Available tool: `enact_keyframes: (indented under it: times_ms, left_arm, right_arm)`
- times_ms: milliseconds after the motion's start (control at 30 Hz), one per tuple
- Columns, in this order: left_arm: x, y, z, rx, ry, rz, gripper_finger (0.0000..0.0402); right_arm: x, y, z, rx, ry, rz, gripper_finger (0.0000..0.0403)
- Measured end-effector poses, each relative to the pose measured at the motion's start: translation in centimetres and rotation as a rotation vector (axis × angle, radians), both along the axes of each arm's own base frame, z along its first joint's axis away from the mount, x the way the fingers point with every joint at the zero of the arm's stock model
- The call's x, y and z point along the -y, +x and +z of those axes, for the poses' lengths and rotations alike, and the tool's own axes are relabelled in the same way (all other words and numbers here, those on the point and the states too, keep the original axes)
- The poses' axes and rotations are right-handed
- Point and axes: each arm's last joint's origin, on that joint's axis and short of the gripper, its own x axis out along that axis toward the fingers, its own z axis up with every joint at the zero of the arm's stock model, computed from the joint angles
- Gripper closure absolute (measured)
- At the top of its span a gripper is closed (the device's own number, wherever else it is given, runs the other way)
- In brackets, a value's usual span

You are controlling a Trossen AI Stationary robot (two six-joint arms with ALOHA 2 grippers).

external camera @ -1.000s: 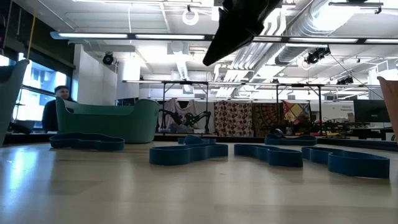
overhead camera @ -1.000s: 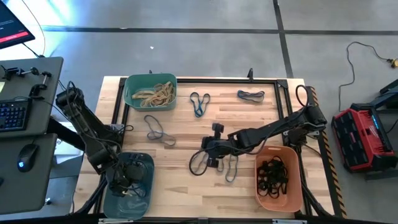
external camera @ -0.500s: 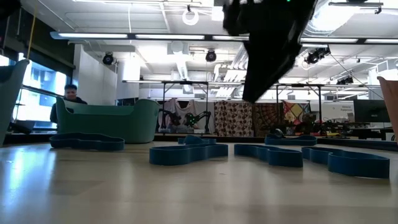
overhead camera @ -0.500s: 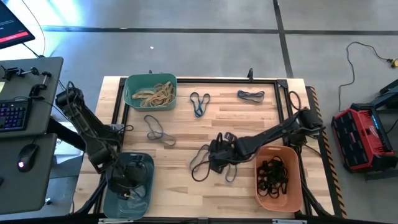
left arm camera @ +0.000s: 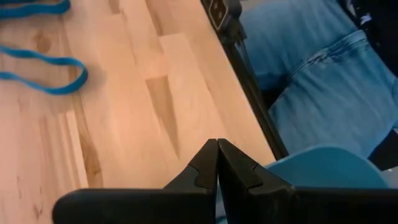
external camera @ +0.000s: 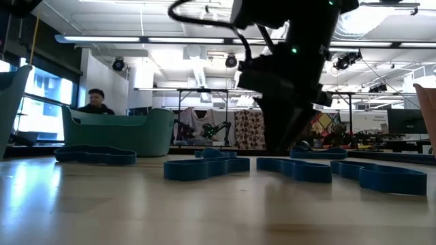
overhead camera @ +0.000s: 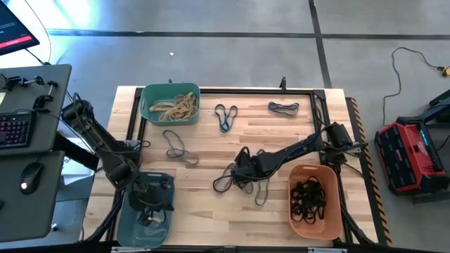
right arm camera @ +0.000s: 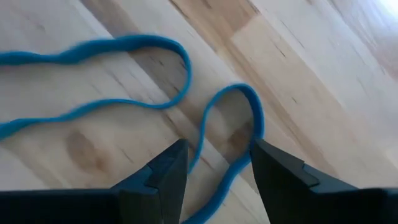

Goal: Sort rubber bands into baskets
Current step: Put the blue rubber band into the blue bin

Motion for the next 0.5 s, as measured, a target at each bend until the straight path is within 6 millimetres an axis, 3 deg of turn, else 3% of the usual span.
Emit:
enact_keyframes:
  times_ms: [333, 500]
  left_arm:
    - [-0.7, 1.0, 0.1, 0.016, 0.002, -0.013, 0.0401]
    - [-1.2, 1.3, 0.0, 0.011, 0.01, 0.013, 0.0401]
  right_arm:
    - [0.2, -1.3, -2.8, 0.013, 0.068, -0.036, 0.0238]
    - [0.0, -1.0, -2.6, 0.024, 0.056, 0.029, 0.0291]
